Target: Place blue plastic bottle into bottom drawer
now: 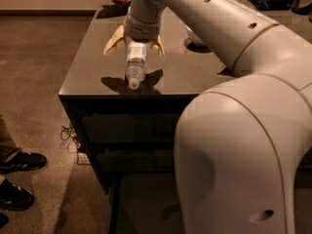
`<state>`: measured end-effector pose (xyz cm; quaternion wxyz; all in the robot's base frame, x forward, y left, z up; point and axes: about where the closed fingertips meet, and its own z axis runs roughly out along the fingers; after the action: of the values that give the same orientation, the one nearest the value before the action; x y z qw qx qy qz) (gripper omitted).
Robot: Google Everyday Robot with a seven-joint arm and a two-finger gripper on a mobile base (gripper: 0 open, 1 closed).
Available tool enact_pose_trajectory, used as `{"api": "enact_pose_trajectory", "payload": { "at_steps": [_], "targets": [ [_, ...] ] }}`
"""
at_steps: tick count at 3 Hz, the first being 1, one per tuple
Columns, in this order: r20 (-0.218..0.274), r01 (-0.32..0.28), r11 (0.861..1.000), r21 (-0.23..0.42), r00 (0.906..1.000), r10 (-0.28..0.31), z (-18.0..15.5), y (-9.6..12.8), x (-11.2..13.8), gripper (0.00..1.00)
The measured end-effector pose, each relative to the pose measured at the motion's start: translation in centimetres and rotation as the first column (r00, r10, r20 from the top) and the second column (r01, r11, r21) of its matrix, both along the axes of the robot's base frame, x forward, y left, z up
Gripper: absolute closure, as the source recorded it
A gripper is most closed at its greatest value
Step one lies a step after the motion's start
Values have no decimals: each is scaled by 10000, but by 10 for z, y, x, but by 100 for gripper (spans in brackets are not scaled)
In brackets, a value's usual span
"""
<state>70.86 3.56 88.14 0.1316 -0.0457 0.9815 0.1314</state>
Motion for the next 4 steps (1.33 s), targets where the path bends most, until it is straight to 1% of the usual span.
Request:
{"api": "enact_pose_trajectory", "payload": {
  "at_steps": [1,2,4],
  "targets": [
    [-471,127,9999,32,9988,-126,-15,4,-3,0],
    [-639,157,9998,75,9978,-152,-22,5,-4,21],
    [-676,-59,9999,125,9977,67,-23,12,-4,68]
  ]
}}
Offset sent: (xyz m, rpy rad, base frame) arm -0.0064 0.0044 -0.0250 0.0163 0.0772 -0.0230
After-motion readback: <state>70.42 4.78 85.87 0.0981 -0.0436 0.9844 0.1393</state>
